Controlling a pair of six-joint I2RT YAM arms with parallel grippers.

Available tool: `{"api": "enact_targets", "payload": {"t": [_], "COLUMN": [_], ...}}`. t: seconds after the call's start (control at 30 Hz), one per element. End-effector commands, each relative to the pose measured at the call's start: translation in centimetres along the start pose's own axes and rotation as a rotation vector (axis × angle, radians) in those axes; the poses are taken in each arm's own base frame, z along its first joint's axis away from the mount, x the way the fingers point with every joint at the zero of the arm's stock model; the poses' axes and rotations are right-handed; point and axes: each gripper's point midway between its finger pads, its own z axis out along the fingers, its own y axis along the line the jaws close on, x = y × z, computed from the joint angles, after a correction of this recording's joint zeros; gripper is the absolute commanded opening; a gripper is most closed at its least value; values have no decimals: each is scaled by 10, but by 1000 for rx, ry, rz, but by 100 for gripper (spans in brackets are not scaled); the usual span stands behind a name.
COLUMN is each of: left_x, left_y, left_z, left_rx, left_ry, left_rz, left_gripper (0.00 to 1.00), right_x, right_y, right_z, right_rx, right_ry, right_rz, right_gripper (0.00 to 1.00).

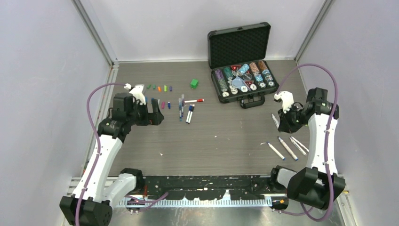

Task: Open the pen caps
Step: Place the pen at the center of the board.

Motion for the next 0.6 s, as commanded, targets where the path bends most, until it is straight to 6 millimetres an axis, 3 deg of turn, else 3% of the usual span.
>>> {"api": "enact_targets", "payload": {"t": [0.0, 0.57], "left_x": [-10, -9], "left_y": [2, 8], "left_z": [-7, -8], "left_rx": [-14, -47], "left_ry": [-63, -68], "left_rz": [32, 38], "left_gripper": [97, 98], "right_x": [11, 50], "right_y": [-27, -70], "right_z": [-20, -34], "right_rx": [90, 109], "right_ry": [87, 169], "right_rz": [-113, -92], "right_gripper": [0, 0]}}
